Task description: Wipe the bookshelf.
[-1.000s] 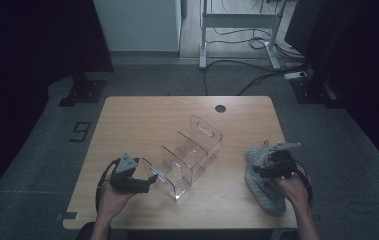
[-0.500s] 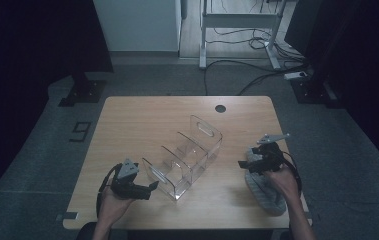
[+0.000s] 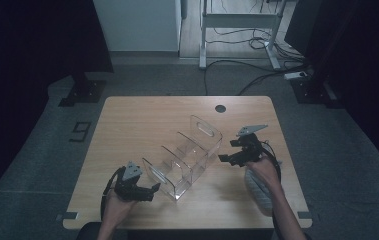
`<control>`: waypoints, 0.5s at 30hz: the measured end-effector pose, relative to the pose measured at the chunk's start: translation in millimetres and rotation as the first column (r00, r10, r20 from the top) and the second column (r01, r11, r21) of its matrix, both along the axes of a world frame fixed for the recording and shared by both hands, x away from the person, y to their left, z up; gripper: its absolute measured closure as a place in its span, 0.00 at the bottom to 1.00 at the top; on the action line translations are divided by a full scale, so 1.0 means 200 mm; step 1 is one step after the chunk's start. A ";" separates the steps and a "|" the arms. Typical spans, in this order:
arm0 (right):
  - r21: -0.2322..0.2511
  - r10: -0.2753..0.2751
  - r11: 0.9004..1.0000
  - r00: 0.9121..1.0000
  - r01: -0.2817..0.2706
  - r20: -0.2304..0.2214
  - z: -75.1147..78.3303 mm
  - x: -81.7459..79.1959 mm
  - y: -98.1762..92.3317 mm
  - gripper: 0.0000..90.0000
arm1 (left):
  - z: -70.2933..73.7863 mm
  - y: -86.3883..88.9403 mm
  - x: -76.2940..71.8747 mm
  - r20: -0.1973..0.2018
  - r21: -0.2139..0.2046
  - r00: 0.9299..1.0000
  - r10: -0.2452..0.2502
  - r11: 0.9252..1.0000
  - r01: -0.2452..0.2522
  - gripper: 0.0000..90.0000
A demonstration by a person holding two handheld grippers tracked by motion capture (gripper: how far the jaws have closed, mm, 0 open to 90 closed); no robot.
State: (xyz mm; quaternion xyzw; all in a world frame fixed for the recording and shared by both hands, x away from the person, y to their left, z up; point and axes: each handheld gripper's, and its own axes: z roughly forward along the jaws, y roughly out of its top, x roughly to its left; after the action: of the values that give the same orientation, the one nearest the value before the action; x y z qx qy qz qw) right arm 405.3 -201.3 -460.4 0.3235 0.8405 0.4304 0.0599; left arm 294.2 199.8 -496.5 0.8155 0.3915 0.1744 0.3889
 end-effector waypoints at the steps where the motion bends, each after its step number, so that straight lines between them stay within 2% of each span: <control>1: -0.006 0.015 1.000 1.000 -0.015 -0.003 0.00 0.01 0.02 0.13 | 0.00 0.00 0.00 -0.001 0.000 1.000 0.001 1.000 -0.001 0.00; 3: -0.003 0.028 1.000 1.000 -0.028 0.008 0.00 0.02 0.05 0.12 | -0.01 -0.01 0.01 -0.004 0.007 1.000 0.002 1.000 -0.002 0.00; 9: 0.052 0.067 0.996 0.998 -0.068 0.012 0.03 0.06 0.09 0.10 | -0.02 -0.02 0.03 -0.003 0.018 1.000 -0.008 1.000 0.009 0.00; 11: 0.041 0.078 0.996 0.997 -0.079 0.020 0.03 0.07 0.10 0.10 | -0.02 -0.02 0.03 -0.004 0.018 1.000 -0.015 1.000 0.015 0.00; 15: 0.045 0.073 0.996 0.997 -0.074 0.008 0.02 0.07 0.10 0.11 | -0.02 -0.01 0.04 -0.004 0.022 1.000 -0.010 1.000 0.010 0.00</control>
State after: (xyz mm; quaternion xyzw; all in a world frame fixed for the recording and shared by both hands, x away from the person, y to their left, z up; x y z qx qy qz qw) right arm 419.9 -182.2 -455.8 0.2923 0.8417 0.4522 0.0393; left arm 302.6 197.3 -500.4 0.8220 0.3863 0.1752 0.3800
